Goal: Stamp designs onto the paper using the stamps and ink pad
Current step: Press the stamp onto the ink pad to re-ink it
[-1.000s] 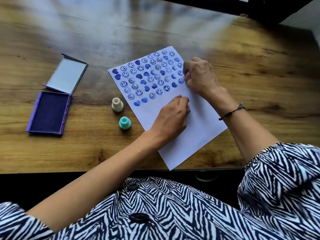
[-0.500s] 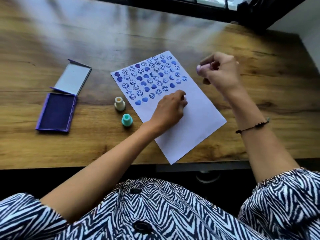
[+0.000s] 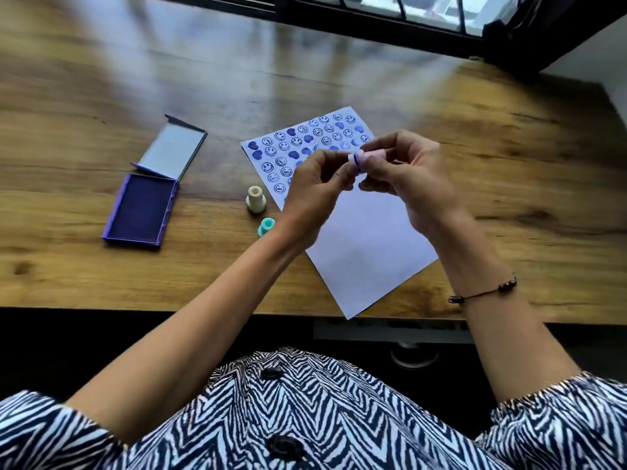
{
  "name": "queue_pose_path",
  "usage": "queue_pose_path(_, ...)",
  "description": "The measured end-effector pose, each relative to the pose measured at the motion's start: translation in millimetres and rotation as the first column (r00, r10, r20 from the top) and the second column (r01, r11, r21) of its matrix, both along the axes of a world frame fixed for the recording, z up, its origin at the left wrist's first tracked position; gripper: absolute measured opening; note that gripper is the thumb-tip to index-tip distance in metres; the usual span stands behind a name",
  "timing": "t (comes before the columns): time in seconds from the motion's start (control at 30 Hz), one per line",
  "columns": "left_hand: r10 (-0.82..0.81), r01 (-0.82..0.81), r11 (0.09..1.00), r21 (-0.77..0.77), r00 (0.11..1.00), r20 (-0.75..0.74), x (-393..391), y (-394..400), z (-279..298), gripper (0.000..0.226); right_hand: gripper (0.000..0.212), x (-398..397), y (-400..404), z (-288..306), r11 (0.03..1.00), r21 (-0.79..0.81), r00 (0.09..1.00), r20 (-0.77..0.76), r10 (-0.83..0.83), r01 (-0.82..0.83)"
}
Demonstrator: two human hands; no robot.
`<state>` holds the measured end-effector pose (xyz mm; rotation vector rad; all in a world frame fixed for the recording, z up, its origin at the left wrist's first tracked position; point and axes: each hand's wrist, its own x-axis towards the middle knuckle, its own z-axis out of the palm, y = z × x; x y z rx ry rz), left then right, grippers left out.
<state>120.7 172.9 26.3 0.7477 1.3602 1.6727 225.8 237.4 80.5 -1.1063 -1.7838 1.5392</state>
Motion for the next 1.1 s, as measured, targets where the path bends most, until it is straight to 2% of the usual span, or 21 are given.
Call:
queue_pose_path(0.2,0.058,-0.057,0.998,0.006,0.998,-0.040,-8,-14,5,0.009,0.011,-13,-10,-1,0.999,0.020,0.999,-0.008,0.049,-0.049)
queue_pose_path(0.37,0.106,-0.122,0.992,-0.034,0.948,-0.301,-34,-31,11,0.013,0.011,-40,-17,-3,0.993,0.022,0.992,-0.042,0.116,-0.115)
queue_pose_path(0.43,0.115,-0.170,0.980,-0.100,0.903,-0.413,-52,-36,12,0.018,0.009,-59,-16,-9,0.987,0.035,0.988,0.016,0.156,-0.156)
queue_pose_path(0.5,0.183,-0.289,0.944,-0.157,0.858,-0.480,-69,-44,8,0.022,0.006,-84,-16,-18,0.964,0.139,0.968,0.148,0.205,-0.225)
queue_pose_path(0.6,0.300,-0.429,0.881,-0.199,0.833,-0.465,-87,-59,1,0.023,0.014,-120,-19,-31,0.812,0.414,0.875,0.428,0.226,-0.412)
queue_pose_path(0.67,0.326,-0.462,0.856,-0.232,0.831,-0.451,-92,-70,-4,0.025,0.020,-137,-24,-37,0.683,0.482,0.794,0.555,0.246,-0.549)
queue_pose_path(0.73,0.348,-0.481,0.842,-0.245,0.830,-0.436,-94,-77,-7,0.024,0.023,-146,-27,-41,0.601,0.486,0.720,0.654,0.230,-0.634)
queue_pose_path(0.8,0.370,-0.491,0.838,-0.239,0.832,-0.414,-95,-84,-10,0.019,0.026,-149,-30,-42,0.563,0.481,0.674,0.711,0.197,-0.672)
queue_pose_path(0.9,0.386,-0.486,0.845,-0.225,0.843,-0.374,-96,-93,-14,0.009,0.027,-138,-31,-34,0.583,0.524,0.720,0.676,0.158,-0.620)
queue_pose_path(0.93,0.393,-0.486,0.845,-0.223,0.847,-0.359,-96,-95,-15,0.009,0.029,-134,-33,-32,0.586,0.502,0.707,0.683,0.182,-0.636)
queue_pose_path(1.03,0.417,-0.494,0.840,-0.224,0.852,-0.315,-94,-104,-20,0.011,0.025,-126,-47,-34,0.493,0.376,0.541,0.804,0.246,-0.784)
queue_pose_path(1.07,0.416,-0.489,0.842,-0.227,0.858,-0.302,-94,-106,-22,0.010,0.021,-125,-50,-35,0.488,0.385,0.542,0.808,0.233,-0.783)
queue_pose_path(1.1,0.407,-0.477,0.848,-0.233,0.866,-0.292,-93,-109,-22,0.011,0.019,-125,-53,-34,0.507,0.420,0.588,0.775,0.230,-0.752)
